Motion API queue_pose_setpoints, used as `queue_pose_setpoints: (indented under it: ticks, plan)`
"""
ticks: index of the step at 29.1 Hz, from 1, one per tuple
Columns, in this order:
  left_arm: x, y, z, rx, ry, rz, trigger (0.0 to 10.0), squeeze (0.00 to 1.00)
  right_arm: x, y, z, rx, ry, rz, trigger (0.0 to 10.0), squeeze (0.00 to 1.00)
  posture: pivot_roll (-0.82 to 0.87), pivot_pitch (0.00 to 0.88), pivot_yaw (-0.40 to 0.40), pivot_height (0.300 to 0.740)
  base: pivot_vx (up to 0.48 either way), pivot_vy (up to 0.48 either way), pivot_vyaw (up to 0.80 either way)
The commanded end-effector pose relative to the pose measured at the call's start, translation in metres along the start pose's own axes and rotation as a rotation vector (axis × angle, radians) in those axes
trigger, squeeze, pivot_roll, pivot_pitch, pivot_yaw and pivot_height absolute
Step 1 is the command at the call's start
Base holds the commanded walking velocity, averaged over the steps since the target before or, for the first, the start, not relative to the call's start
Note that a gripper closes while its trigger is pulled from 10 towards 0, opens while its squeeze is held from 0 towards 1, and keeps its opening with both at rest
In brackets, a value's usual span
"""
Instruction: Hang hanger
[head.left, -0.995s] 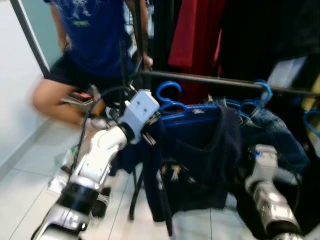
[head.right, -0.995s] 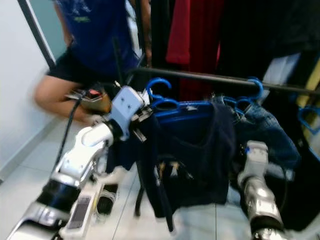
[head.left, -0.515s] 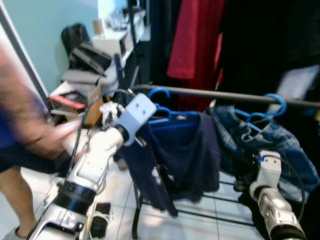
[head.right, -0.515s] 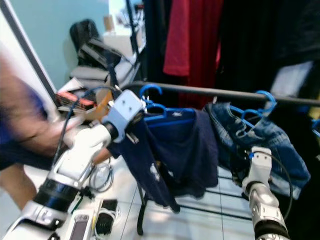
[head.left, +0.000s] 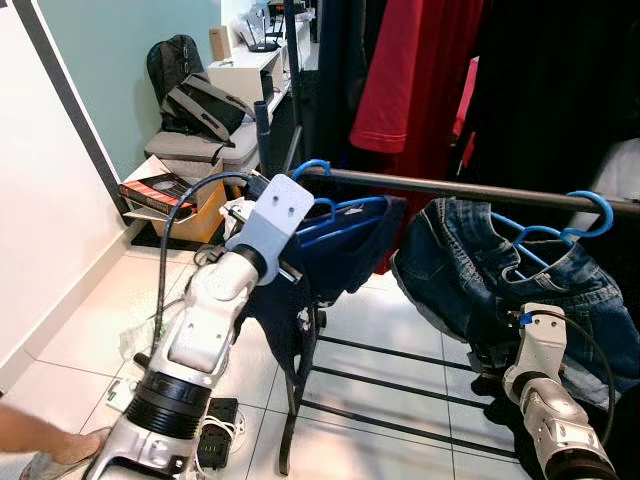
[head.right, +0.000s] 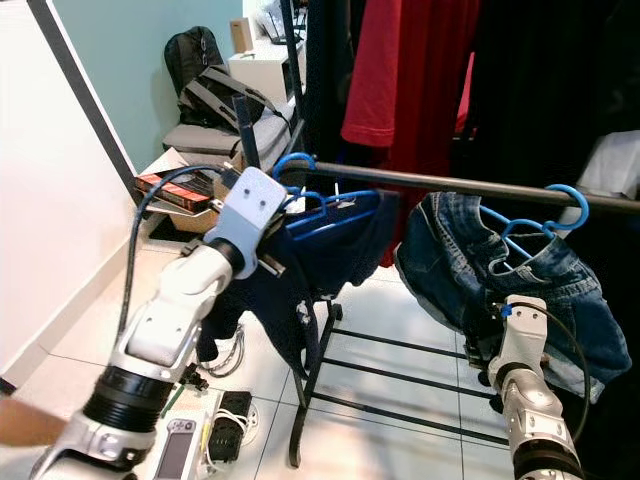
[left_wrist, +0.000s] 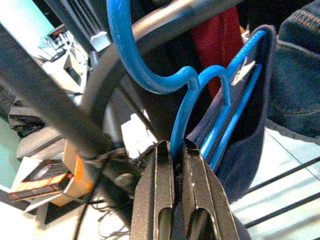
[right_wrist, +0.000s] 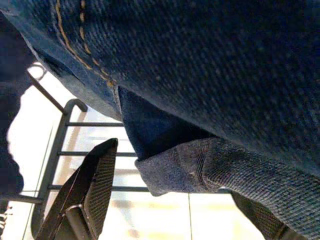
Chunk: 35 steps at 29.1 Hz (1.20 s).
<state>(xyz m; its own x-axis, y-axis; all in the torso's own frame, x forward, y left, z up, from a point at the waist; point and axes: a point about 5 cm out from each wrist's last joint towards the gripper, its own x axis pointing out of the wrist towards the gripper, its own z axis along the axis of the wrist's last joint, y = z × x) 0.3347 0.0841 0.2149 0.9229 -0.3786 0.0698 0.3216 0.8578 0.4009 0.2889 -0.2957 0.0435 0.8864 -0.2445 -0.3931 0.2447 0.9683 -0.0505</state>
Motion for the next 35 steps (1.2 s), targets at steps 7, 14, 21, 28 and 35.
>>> queue_pose_setpoints:
  ticks: [7,14,21,28,35]
  plan:
    - [0.001,-0.007,0.012,-0.091,-0.019,0.017,10.0,0.00,0.000,-0.001,-0.002,0.003,0.001,-0.007,10.0,0.00,-0.09,0.023,0.043,0.740,0.000,0.000,0.00]
    - [0.014,-0.024,0.025,-0.278,0.005,0.035,10.0,0.00,0.001,0.000,0.001,0.011,-0.006,-0.010,10.0,0.00,-0.11,0.021,0.050,0.740,0.000,0.000,0.00]
    - [0.025,-0.020,0.018,-0.254,0.117,0.131,10.0,0.00,0.001,-0.004,0.004,0.010,-0.015,-0.020,10.0,0.00,-0.11,0.023,0.054,0.740,0.000,0.000,0.00]
    - [0.025,-0.022,0.004,-0.190,0.240,0.175,10.0,0.00,0.001,-0.005,0.004,0.010,-0.018,-0.026,10.0,0.00,-0.11,0.025,0.059,0.740,0.000,0.000,0.00]
    - [0.028,-0.031,0.004,-0.202,0.262,0.157,10.0,0.00,0.001,-0.007,0.007,0.007,-0.026,-0.031,10.0,0.00,-0.11,0.022,0.062,0.740,0.000,0.000,0.00]
